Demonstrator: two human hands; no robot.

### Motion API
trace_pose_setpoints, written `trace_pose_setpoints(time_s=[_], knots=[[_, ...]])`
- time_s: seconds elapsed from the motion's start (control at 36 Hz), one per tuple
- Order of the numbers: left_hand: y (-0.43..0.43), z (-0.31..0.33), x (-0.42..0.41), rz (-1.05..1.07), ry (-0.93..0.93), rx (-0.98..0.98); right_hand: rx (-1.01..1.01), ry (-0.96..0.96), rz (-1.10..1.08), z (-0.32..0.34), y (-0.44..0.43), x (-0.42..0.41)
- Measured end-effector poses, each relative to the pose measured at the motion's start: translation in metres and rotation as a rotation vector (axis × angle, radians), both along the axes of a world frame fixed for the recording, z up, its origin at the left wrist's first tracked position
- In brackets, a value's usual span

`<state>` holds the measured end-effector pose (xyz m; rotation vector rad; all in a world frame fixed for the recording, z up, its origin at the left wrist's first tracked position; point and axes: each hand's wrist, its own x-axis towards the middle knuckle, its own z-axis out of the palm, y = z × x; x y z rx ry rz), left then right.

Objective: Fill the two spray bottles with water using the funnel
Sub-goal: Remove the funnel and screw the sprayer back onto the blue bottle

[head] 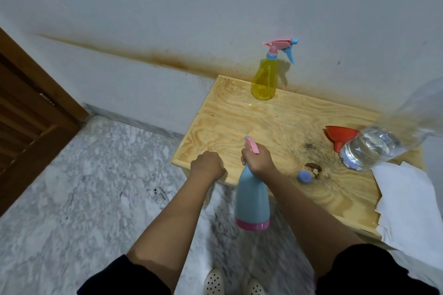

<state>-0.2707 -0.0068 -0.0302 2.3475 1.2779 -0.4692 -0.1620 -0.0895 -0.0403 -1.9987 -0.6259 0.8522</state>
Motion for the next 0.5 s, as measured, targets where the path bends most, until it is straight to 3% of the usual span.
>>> trace_pose_setpoints(time_s=[0.5], knots=[[0.0051,0.0019,-0.0017,0.023,-0.033,-0.093,0.024,0.010,-0.055,-0.0004,0.0046,-0.0009]])
